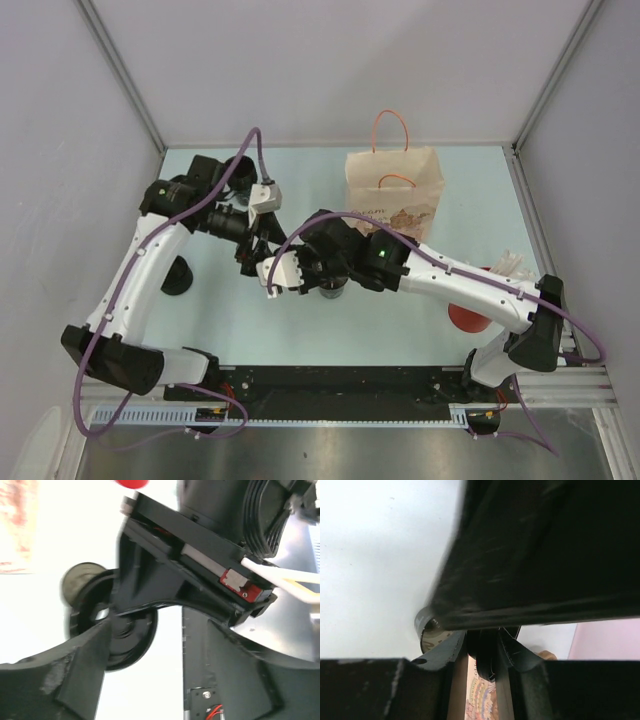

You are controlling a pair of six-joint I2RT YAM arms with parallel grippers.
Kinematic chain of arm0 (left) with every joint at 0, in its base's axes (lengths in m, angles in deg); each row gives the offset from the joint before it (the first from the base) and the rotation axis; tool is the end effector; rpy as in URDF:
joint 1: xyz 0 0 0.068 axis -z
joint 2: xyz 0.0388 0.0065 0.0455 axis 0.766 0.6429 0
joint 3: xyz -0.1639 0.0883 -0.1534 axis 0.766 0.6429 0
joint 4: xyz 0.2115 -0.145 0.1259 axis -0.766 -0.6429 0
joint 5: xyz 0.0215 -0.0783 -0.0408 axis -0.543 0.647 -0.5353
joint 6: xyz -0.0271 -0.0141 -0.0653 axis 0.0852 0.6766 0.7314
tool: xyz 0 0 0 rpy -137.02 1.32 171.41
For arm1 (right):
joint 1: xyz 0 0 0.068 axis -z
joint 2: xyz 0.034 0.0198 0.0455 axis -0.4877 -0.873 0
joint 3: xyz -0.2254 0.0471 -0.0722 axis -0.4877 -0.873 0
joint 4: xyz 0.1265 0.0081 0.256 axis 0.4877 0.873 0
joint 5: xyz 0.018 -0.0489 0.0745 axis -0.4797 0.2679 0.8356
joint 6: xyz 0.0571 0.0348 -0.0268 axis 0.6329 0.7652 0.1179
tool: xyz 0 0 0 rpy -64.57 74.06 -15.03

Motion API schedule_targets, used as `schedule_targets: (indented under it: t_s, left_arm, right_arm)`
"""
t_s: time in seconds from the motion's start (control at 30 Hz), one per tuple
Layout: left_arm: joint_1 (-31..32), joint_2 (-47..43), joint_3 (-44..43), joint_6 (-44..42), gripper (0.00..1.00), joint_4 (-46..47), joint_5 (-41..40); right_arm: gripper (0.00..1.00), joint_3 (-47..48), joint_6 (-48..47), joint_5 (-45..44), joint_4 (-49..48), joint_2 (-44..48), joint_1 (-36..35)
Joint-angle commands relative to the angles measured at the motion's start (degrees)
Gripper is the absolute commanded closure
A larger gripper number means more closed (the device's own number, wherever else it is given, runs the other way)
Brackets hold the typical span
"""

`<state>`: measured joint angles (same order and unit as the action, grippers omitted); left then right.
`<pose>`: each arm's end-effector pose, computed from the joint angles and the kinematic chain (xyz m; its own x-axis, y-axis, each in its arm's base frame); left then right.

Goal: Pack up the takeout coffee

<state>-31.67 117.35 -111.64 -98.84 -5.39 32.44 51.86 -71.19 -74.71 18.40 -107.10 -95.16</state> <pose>0.2286 -0.1313 0.3437 -0.2393 0.4472 -0.8618 0.9636 0.0001 -0.2675 0.1555 0.3560 0.3169 0.5817 -0.6526 -0.4856 -0.7694 -0.2477 -0.5888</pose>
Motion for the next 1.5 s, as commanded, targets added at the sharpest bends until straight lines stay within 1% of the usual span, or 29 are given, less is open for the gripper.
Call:
schedule_targets:
  t_s: [0.0, 0.03, 0.1, 0.2, 0.23, 0.27, 0.3, 0.33, 0.37, 0.43, 0.5, 0.6, 0.63, 0.73, 0.77, 0.83, 0.87, 0.97, 1.1, 1.33, 1.37, 1.47]
  left_arm:
    - [-4.0, -0.7, -7.6, 0.4, 0.12, -3.5, -0.7]
    - [-5.7, -0.8, -8.6, 0.5, 0.04, -2.5, -0.9]
    - [-6.2, -0.6, -10.3, 0.5, 0.01, -1.8, -1.8]
    - [-6.2, -0.5, -9.9, -2.3, 0.01, -1.8, -0.6]
    - [-6.2, -0.6, -9.2, -2.5, 0.01, -1.1, 0.5]
    - [-6.2, -0.7, -7.1, -3.8, 0.00, -0.3, 1.0]
    - [-6.2, -0.9, -5.9, -4.4, 0.01, 0.6, 1.5]
    - [-6.1, -1.4, -4.5, -4.6, 0.01, 1.8, 2.4]
    - [-6.1, -1.5, -2.2, -4.5, 0.00, 2.9, 2.8]
    - [-5.7, -1.2, -1.3, -6.3, 0.00, 3.2, 4.2]
    - [-5.1, -0.2, -2.8, -9.4, 0.01, 0.6, 5.7]
    - [-4.8, 1.9, -6.8, -11.2, 0.01, -0.8, 8.0]
    - [-4.6, 2.2, -7.3, -11.3, 0.01, 0.5, 8.7]
    - [-3.7, 1.9, -7.5, -7.3, 0.01, 5.5, 9.9]
    - [-3.4, 1.7, -6.6, -3.8, 0.01, 10.3, 10.1]
    - [-2.5, 0.6, -4.8, -1.1, 0.01, 14.7, 11.2]
    - [-2.1, 0.2, -2.3, 2.4, 0.01, 20.3, 11.4]
    - [0.1, -1.3, 2.2, 9.5, 0.01, 29.8, 10.4]
    - [2.6, -0.3, 2.2, 10.3, 0.00, 30.2, 10.0]
    - [4.4, 0.3, 2.6, 12.4, 0.01, 31.6, 9.9]
    - [4.6, 0.5, 2.5, 12.4, 0.02, 31.5, 9.5]
    - [5.1, 0.7, 2.9, 11.8, 0.08, 30.6, 8.9]
  right_arm:
    - [0.81, 1.3, 2.2, 1.7, 0.4, 3.1, 0.3]
    - [0.81, 1.2, 3.3, 3.2, 0.8, 3.5, 0.7]
    - [0.81, 1.2, 4.8, 5.4, 1.8, 4.3, 1.5]
    - [0.81, 1.6, 9.2, 13.6, 2.6, 6.3, 5.5]
    - [0.80, 1.3, 10.3, 19.2, 2.6, 7.4, 6.9]
    - [0.80, 1.0, 12.8, 21.9, 2.3, 8.0, 9.8]
    - [0.80, 0.7, 13.9, 24.2, 1.9, 8.7, 11.1]
    - [0.80, 0.2, 15.2, 28.8, 1.5, 9.2, 12.5]
    - [0.80, -0.6, 16.9, 30.8, 0.8, 10.1, 15.1]
    - [0.80, -1.4, 18.3, 35.7, 0.2, 10.5, 17.4]
    - [0.79, -1.7, 20.2, 39.1, 0.0, 10.5, 20.4]
    - [0.79, -2.1, 23.6, 48.7, -1.2, 9.6, 23.6]
    - [0.79, -2.1, 24.5, 50.5, -1.7, 9.4, 24.2]
    - [0.79, -2.6, 28.1, 57.2, -3.9, 8.3, 26.3]
    - [0.79, -2.7, 29.0, 58.4, -5.0, 8.0, 26.7]
    - [0.79, -3.1, 30.3, 60.6, -5.6, 7.2, 27.2]
    - [0.79, -3.2, 30.4, 61.2, -5.8, 7.1, 27.3]
    - [0.79, -3.8, 30.6, 62.3, -6.0, 6.4, 27.4]
    - [0.78, -4.4, 31.6, 63.1, -7.1, 5.7, 27.5]
    - [0.78, -4.6, 32.1, 62.3, -8.0, 5.4, 27.4]
    - [0.78, -4.6, 32.3, 62.2, -8.2, 5.4, 27.5]
    - [0.78, -4.6, 32.6, 61.5, -8.7, 5.8, 27.6]
